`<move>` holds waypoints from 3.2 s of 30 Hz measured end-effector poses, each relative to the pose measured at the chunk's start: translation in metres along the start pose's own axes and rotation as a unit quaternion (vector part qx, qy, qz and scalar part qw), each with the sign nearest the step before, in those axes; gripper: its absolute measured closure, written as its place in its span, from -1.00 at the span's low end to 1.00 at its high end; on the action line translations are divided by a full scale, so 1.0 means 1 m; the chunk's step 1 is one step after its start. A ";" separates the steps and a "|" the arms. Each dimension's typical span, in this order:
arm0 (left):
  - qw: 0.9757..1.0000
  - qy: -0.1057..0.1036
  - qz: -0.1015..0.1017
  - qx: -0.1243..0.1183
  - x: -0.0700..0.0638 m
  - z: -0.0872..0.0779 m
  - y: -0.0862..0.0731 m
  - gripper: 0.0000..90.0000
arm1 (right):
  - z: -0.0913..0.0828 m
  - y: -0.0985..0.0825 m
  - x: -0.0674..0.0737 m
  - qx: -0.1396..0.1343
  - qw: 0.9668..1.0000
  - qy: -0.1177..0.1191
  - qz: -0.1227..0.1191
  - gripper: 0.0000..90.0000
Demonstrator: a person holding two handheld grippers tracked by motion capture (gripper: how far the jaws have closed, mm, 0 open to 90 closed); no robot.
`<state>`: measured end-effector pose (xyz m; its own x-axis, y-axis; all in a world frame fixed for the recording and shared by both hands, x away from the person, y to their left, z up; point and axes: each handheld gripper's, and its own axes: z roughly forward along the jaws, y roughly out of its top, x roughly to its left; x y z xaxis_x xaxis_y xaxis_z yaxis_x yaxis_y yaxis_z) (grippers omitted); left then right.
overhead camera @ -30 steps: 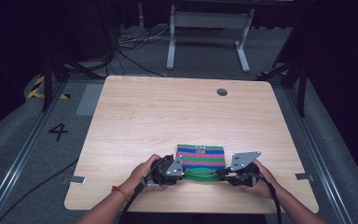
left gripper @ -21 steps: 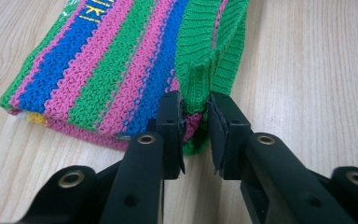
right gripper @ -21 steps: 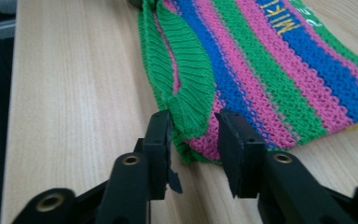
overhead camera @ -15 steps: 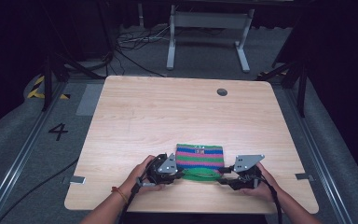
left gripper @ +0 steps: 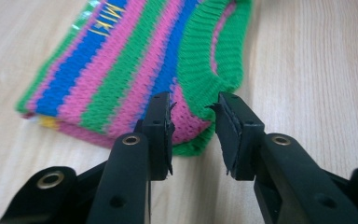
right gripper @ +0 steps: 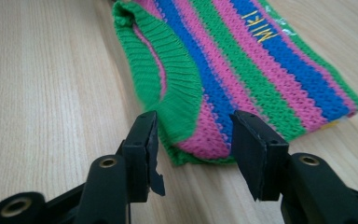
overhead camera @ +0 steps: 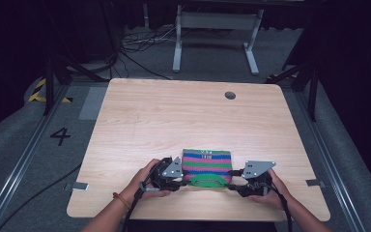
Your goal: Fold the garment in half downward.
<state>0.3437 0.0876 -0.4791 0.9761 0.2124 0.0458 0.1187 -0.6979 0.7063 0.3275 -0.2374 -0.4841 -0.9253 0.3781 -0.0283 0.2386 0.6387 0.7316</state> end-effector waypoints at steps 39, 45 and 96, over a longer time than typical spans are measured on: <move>0.989 0.112 -0.077 0.062 0.012 -0.079 -0.061 -0.26 | -0.078 -0.034 -0.023 0.026 0.992 -0.122 0.034 -0.19; 0.986 0.119 -0.098 0.062 0.011 -0.090 -0.080 -0.31 | -0.088 -0.048 -0.025 0.028 0.988 -0.140 0.051 -0.22; 0.958 0.170 -0.229 0.025 0.003 -0.124 -0.154 -0.60 | -0.117 -0.139 -0.030 0.004 0.968 -0.163 0.190 -0.48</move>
<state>0.3058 0.2807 -0.5006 0.7047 0.7090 -0.0279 0.5378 -0.5081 0.6727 0.2881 -0.4160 -0.5048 -0.6276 0.7781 0.0276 0.5471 0.4155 0.7267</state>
